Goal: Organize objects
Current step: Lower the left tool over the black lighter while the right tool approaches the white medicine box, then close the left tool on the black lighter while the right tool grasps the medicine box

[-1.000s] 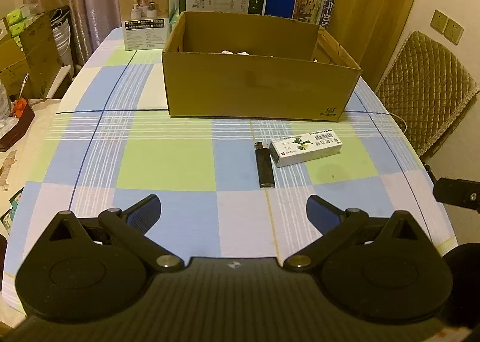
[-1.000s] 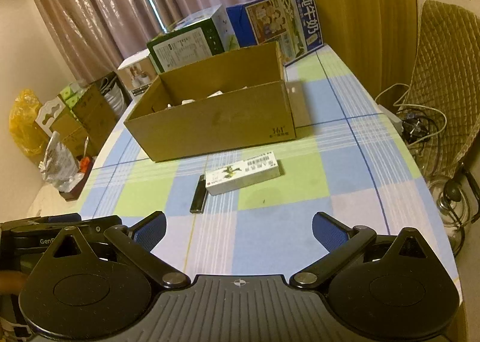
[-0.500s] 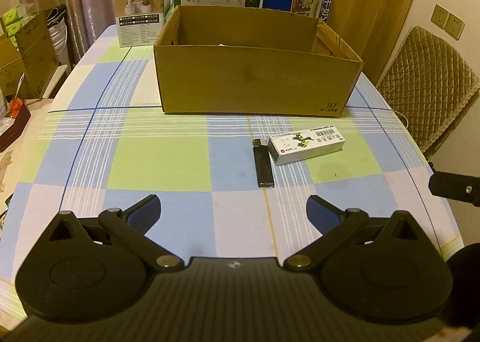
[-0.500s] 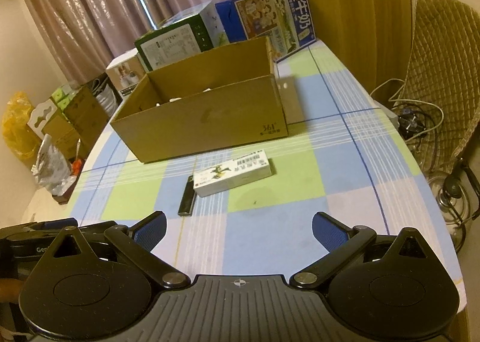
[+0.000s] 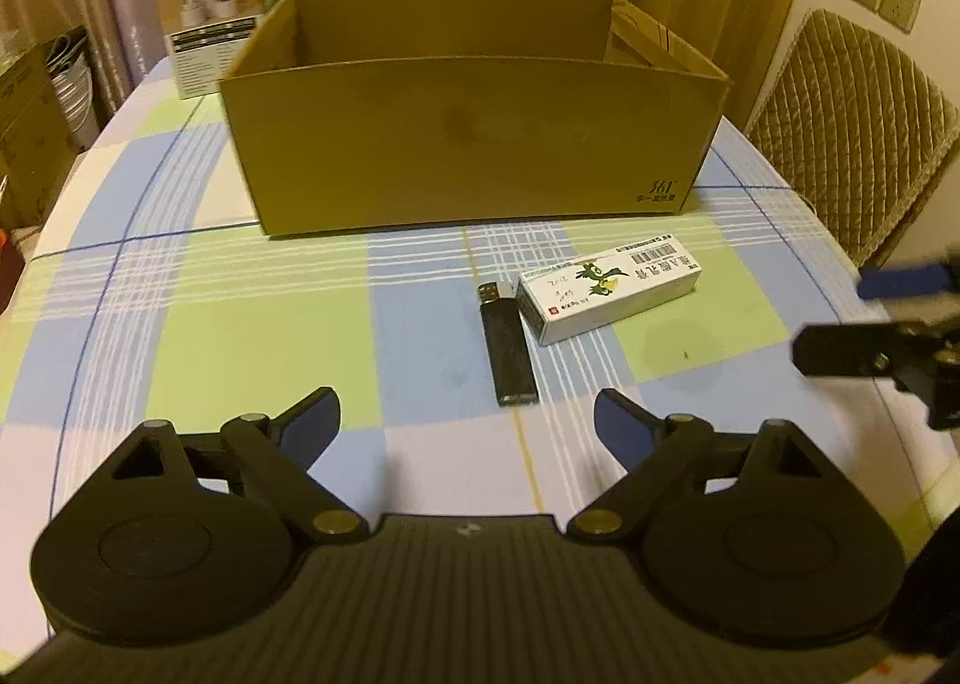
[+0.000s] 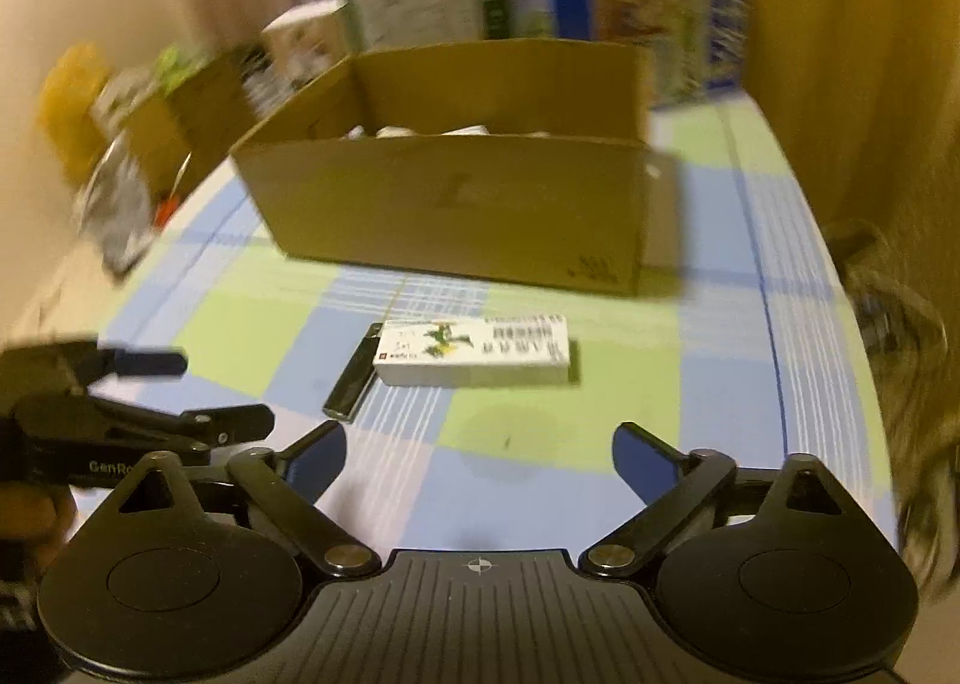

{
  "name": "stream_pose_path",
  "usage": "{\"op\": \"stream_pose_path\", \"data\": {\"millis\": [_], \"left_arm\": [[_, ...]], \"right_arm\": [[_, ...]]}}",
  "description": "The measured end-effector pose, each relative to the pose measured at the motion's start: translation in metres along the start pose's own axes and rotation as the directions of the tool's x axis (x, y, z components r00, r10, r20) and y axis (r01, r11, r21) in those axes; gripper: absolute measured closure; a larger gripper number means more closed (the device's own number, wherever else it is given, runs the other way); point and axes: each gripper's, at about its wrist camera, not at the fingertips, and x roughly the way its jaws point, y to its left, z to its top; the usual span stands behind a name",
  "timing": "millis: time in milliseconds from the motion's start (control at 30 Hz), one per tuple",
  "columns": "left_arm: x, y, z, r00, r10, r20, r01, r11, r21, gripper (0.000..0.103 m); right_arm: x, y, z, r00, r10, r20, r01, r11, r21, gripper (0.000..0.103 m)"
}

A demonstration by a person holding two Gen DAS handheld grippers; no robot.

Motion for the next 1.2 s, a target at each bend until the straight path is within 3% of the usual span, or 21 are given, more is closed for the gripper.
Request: {"op": "stream_pose_path", "data": {"millis": [200,333,567,633,833,1033,1200], "left_arm": [[0.030,-0.005,0.008,1.000,-0.022,-0.016,0.023,0.997,0.069,0.030],[0.047,-0.008,0.013,0.998,-0.049,-0.033,0.052,0.993,0.102,0.038],[0.071,-0.012,0.016,0.997,-0.054,-0.058,0.062,0.988,0.140,0.060],[0.075,-0.011,0.016,0.996,-0.056,-0.067,0.065,0.988,0.141,0.062],[0.078,-0.005,0.014,0.996,-0.066,-0.064,0.074,0.987,0.141,0.065],[0.082,-0.001,0.014,0.995,-0.079,-0.063,0.088,0.985,0.147,0.066],[0.090,-0.001,0.019,0.995,-0.082,-0.064,0.091,0.984,0.152,0.066]], "right_arm": [[0.036,-0.005,0.019,1.000,0.026,-0.001,-0.025,0.954,-0.298,0.029],[0.062,-0.005,0.021,0.997,0.067,-0.032,-0.074,0.875,-0.478,0.030],[0.105,0.008,0.020,0.985,0.092,-0.145,-0.167,0.712,-0.682,0.031],[0.117,0.011,0.024,0.983,0.085,-0.163,-0.175,0.698,-0.694,0.032],[0.151,0.011,0.039,0.974,0.066,-0.217,-0.196,0.730,-0.655,0.043],[0.149,0.011,0.038,0.976,0.041,-0.215,-0.167,0.778,-0.606,0.049],[0.141,0.008,0.036,0.975,0.017,-0.222,-0.133,0.845,-0.518,0.057]]}}
